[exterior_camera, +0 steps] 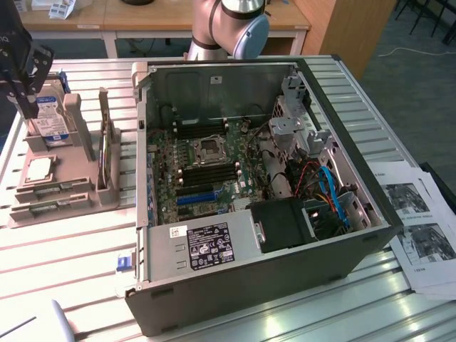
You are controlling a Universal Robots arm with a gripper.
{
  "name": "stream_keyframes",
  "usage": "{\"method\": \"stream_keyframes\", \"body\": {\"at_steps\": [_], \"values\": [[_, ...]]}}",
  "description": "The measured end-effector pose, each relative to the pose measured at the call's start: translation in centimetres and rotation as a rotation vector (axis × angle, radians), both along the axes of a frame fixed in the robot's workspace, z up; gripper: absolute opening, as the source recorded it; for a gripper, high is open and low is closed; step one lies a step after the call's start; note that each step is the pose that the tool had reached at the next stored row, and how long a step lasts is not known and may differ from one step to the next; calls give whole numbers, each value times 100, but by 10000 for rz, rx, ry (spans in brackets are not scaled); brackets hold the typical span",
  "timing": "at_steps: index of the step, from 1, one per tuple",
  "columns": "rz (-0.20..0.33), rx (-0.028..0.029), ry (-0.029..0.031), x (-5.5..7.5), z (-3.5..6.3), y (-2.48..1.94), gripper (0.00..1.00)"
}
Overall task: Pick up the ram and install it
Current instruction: 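Pick up the ram and move it above insertion slot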
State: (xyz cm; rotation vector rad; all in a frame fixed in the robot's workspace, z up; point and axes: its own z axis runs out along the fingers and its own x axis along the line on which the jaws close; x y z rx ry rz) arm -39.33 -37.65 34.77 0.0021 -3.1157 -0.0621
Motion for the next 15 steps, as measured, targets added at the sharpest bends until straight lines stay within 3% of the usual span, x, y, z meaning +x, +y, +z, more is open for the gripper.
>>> {"method": "stream_keyframes", "body": {"at_steps": [15], "values": [[2154,0,0,0,0,0,10]]}}
